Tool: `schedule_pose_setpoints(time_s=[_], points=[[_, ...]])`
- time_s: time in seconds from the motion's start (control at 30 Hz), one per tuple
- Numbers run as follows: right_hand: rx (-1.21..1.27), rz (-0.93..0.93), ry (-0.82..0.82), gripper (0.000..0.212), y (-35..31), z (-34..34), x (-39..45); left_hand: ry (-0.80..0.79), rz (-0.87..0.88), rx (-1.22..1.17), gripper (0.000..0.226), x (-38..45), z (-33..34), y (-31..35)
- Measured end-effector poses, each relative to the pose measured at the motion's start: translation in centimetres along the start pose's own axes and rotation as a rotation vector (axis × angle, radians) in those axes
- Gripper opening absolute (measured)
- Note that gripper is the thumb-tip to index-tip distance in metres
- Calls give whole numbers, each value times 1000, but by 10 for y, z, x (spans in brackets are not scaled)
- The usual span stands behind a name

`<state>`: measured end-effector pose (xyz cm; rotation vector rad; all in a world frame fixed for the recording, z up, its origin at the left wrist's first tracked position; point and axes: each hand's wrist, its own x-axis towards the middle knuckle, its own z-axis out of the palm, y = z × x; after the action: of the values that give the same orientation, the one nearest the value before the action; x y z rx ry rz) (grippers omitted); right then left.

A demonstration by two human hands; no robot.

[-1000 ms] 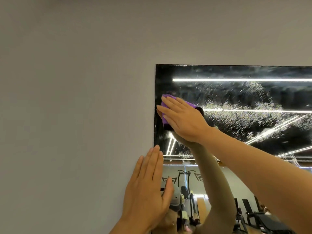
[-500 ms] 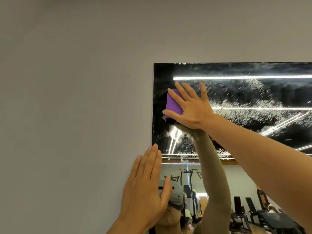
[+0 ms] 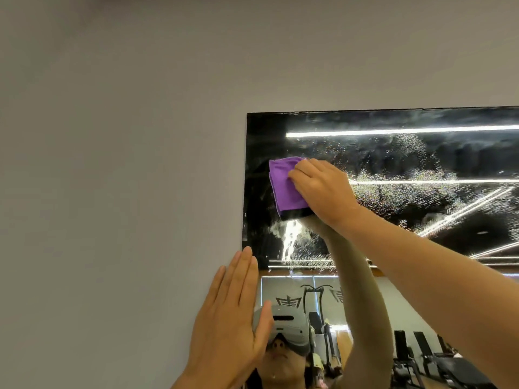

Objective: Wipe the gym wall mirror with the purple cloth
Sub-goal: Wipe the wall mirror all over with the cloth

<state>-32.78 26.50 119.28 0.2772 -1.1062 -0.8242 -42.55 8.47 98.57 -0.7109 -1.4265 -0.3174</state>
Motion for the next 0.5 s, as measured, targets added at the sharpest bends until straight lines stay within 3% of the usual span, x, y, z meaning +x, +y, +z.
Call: schedule_pose_setpoints(time_s=[0.1, 0.17, 0.27, 0.4, 0.5], points=[[-39, 36, -70, 9, -4, 3, -5, 5, -4, 7, 65, 0, 1, 1], [-4, 120, -192, 38, -12, -2, -9, 1, -10, 5, 66, 0, 1, 1], [130, 356, -510, 75, -20, -19, -9, -10, -28, -3, 68, 0, 4, 3], [177, 405, -624, 79, -27, -20, 4, 3, -66, -27, 69, 2, 4, 9], [167, 301, -663, 74, -42, -16, 18, 17, -87, -46, 69, 3, 5, 13]])
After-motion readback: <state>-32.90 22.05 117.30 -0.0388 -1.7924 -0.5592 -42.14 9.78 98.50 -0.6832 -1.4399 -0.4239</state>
